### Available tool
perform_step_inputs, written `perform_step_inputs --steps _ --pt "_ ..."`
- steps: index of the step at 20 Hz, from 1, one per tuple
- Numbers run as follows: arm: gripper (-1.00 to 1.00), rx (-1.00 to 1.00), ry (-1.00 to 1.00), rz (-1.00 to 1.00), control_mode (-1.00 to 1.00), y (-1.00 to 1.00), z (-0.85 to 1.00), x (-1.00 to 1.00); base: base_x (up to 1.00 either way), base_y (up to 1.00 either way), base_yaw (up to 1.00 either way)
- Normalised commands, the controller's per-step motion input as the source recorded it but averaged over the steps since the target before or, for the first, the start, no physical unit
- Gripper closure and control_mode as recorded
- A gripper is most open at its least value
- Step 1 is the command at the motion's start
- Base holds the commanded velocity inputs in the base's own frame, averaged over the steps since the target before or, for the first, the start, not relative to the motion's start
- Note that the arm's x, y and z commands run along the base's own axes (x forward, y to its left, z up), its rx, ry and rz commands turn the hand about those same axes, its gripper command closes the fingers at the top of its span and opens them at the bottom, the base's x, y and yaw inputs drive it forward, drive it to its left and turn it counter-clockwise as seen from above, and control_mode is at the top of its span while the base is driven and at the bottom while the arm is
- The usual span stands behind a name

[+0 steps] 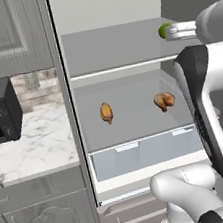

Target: Gather the lime and eggplant from the fridge and place them on a tray on the dining counter. Then gather the chicken drumsticks from the fridge and place them on the other tray.

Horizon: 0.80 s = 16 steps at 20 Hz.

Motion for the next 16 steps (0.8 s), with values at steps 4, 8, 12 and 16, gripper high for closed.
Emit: perform_step_inputs --steps 4,8,12,16 --pt "-1.0 0.04 0.14 -0.02 -1.0 -0.31 0.02 0.77 0.0 0.0 0.0" --pt "-1.0 0.04 0.01 0.0 -1.0 -0.44 -0.08 0.8 0.0 0.0 0.0" --pt "-1.0 0.03 0.0 0.0 -1.0 -0.43 -0.2 0.61 0.0 0.0 0.0" --pt "-1.0 0.0 0.0 0.0 -1.0 -0.2 -0.39 0.63 0.0 0.0 0.0"
